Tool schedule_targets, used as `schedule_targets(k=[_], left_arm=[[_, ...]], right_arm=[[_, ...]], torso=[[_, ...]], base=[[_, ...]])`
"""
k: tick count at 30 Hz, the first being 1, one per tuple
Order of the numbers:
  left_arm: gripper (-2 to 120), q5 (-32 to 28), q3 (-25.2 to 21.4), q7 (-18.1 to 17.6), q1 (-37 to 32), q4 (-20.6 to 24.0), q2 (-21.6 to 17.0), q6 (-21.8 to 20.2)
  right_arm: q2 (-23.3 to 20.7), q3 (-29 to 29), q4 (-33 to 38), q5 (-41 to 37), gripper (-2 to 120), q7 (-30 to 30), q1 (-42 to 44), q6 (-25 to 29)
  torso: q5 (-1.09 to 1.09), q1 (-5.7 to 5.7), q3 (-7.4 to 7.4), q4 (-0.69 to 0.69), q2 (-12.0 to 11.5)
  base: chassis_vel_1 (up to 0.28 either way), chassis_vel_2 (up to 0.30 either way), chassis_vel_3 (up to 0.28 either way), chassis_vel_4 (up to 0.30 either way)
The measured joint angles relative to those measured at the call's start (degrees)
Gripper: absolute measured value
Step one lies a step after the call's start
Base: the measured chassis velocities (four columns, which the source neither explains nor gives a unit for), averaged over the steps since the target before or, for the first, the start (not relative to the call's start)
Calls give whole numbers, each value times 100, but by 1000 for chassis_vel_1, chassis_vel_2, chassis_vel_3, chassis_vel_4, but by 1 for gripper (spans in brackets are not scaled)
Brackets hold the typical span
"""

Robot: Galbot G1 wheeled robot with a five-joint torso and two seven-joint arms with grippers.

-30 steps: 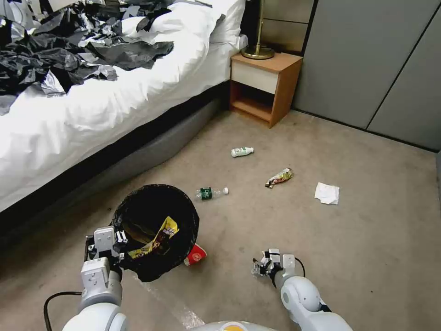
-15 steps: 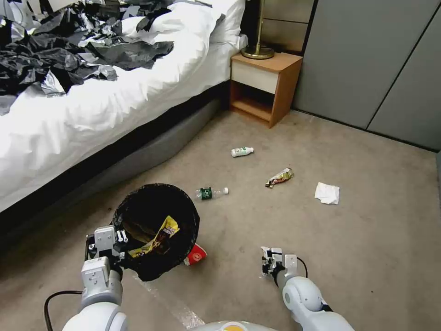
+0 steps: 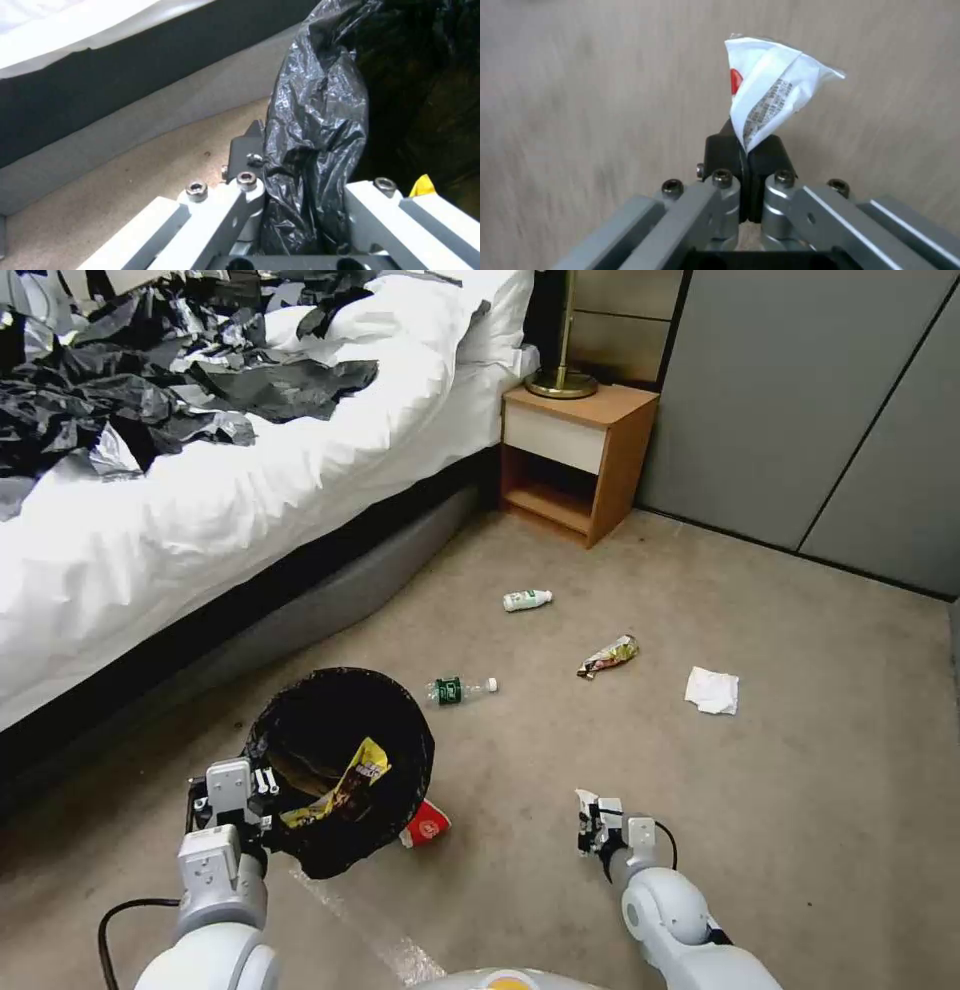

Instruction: Pick up the trash bin, then pick up the garbage from the floor and place it into the trash bin.

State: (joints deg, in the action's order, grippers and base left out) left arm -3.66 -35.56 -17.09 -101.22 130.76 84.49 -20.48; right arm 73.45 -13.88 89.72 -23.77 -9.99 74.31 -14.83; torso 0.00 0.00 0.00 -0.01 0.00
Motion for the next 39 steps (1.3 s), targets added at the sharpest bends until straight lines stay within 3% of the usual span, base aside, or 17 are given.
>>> schedule_targets(k=[1, 4, 5, 7, 9, 11, 13, 14, 16, 17, 23, 30, 39], left_arm=[[4, 0, 0, 0, 0, 0, 0, 0], [4, 18, 81, 10, -52, -23, 23, -3], [4, 18, 81, 10, -52, -23, 23, -3], [4, 70, 129, 12, -75, -43, 53, 2], [4, 91, 151, 22, -84, -45, 60, 5], [4, 121, 178, 29, -90, -45, 64, 12], [4, 123, 180, 30, -90, -45, 64, 12], [4, 147, 205, 32, -102, -35, 61, 13], [4, 156, 212, 33, -111, -29, 58, 14], [4, 197, 235, 38, -140, -13, 54, 26], [4, 276, 294, 53, -213, 39, 62, 51], [4, 325, 327, 60, -260, 106, 96, 66], [4, 407, 413, 79, -296, 117, 125, 85]], right_arm=[[0, 0, 0, 0, 0, 0, 0, 0], [-91, -237, 1088, 1030, 0, 112, 76, 968], [-91, -237, 1088, 1030, 0, 112, 76, 968], [-169, -318, 1900, 1587, 0, 218, 150, 1352], [-203, -311, 2214, 1712, 0, 324, 167, 1556], [-252, -265, 2661, 1926, 0, 739, 166, 2130], [-259, -256, 2711, 1960, 0, 824, 164, 2226], [-319, -206, 3002, 2212, 0, 1482, 159, 2748], [-363, -177, 3080, 2263, 0, 1708, 163, 2871], [-496, 8, 3195, 2283, 0, 2110, 178, 3097], [-681, 636, 2929, 2179, 0, 2740, 26, 3556], [-592, 1586, 2166, 2172, 0, 2442, -269, 3353], [-366, 2040, 1578, 2181, 0, 2167, -804, 3093]], torso=[[0, 0, 0, 0, 0], [-1, 0, 0, 2, 0], [-1, 0, 0, 2, 0], [-1, 0, 0, 0, 0], [0, 0, 0, 0, 0], [-2, 0, -1, 1, 0], [-1, 0, -1, 1, 0], [-1, 0, 0, 2, 0], [0, 0, 0, 1, 0], [0, 0, 0, 1, 0], [0, 0, 0, 1, 0], [-1, 0, 0, 1, 0], [-1, 0, 0, 1, 0]], base=[[0, 0, 0, 0], [0, 0, 0, 0], [0, 0, 0, 0], [0, 0, 0, 0], [0, 0, 0, 0], [0, 0, 0, 0], [0, 0, 0, 0], [0, 0, 0, 0], [0, 0, 0, 0], [0, 0, 0, 0], [0, 0, 0, 0], [0, 0, 0, 0], [0, 0, 0, 0]])
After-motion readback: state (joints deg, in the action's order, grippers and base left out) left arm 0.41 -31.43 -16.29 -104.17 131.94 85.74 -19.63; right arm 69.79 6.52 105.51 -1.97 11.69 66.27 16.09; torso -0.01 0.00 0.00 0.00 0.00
